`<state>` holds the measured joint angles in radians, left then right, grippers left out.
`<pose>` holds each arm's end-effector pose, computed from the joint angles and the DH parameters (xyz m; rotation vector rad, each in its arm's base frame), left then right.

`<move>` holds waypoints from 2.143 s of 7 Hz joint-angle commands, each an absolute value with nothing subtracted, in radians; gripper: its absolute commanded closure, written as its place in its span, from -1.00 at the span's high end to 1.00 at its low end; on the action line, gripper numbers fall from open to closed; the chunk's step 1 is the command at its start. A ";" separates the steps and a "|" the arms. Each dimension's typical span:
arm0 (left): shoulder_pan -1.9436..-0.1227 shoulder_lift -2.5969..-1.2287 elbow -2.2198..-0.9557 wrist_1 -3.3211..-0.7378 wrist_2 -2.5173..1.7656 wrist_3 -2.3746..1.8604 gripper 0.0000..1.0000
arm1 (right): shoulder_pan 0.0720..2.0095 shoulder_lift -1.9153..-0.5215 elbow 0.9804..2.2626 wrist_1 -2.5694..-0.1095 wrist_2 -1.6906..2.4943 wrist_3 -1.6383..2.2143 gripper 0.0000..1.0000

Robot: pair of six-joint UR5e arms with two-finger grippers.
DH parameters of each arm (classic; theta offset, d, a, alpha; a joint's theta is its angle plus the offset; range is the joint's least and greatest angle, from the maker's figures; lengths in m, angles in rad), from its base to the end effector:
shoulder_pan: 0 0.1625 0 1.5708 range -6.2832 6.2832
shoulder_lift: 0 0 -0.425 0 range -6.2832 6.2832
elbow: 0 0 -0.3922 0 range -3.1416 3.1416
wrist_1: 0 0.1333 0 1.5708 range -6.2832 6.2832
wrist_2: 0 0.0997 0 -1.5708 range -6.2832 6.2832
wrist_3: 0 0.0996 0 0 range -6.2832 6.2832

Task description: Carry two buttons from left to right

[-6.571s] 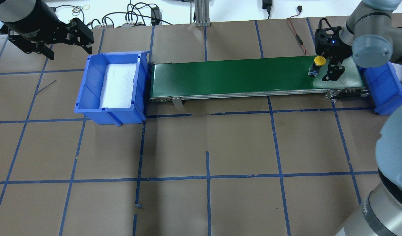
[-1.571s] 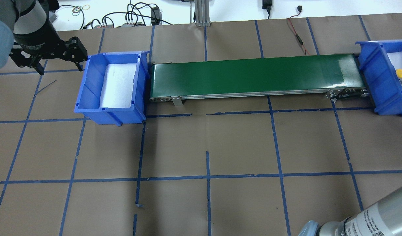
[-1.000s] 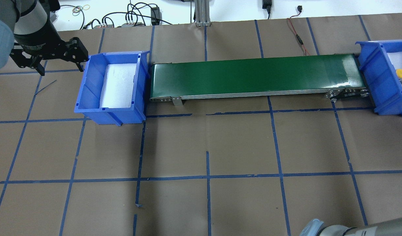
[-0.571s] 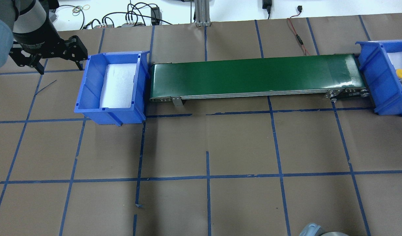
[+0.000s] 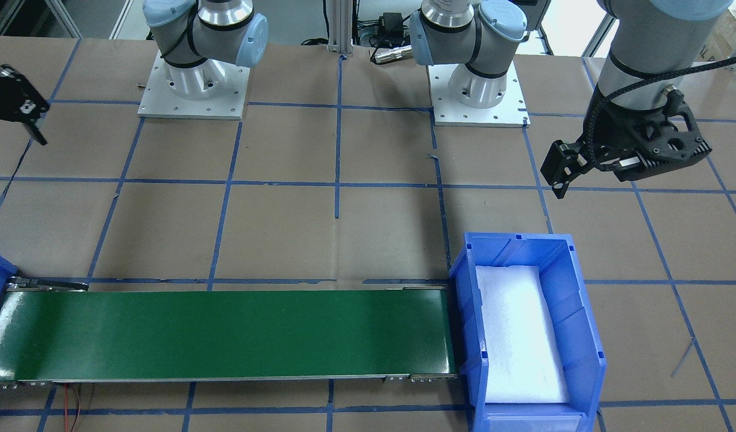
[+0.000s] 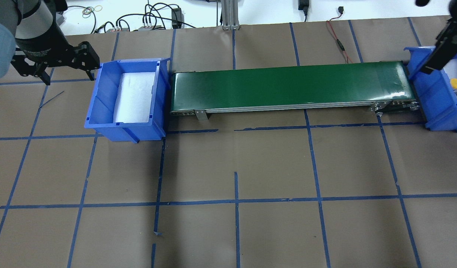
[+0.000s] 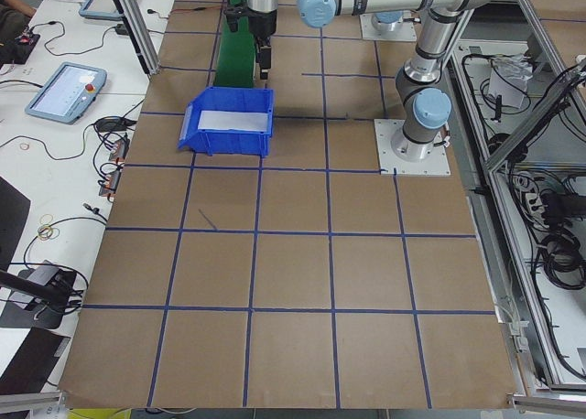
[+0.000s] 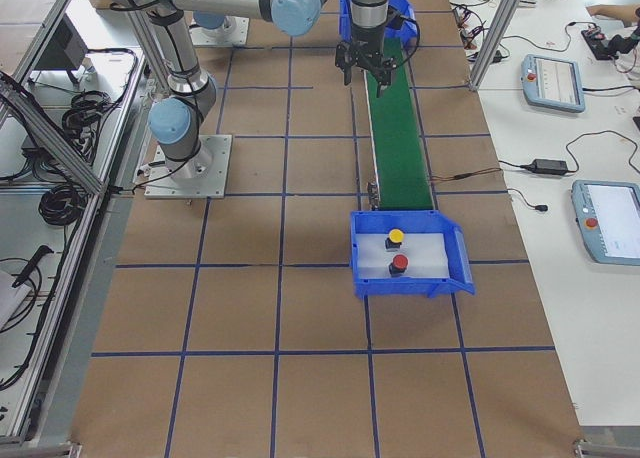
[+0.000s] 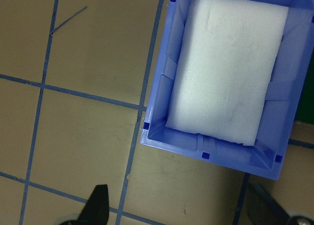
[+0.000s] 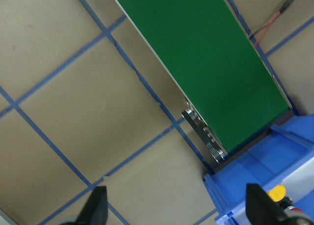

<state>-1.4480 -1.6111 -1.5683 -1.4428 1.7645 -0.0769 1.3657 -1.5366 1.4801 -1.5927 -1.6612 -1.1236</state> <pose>-0.0499 -0.5272 0.4840 -0.3062 2.9274 -0.1262 0.0172 -0.5278 0.5183 1.3348 -2.7114 0.0090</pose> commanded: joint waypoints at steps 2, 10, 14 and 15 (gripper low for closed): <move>-1.447 -1.614 -1.569 -1.442 1.766 -0.077 1.00 | 1.549 -1.499 1.480 -1.637 -1.666 -0.672 1.00; -1.447 -1.615 -1.569 -1.442 1.766 -0.081 1.00 | 1.555 -1.494 1.456 -1.623 -1.585 -0.176 1.00; -1.448 -1.615 -1.569 -1.442 1.766 -0.081 1.00 | 1.555 -1.494 1.459 -1.621 -1.595 -0.176 1.00; -1.447 -1.615 -1.569 -1.442 1.766 -0.081 1.00 | 1.555 -1.494 1.460 -1.623 -1.595 -0.176 1.00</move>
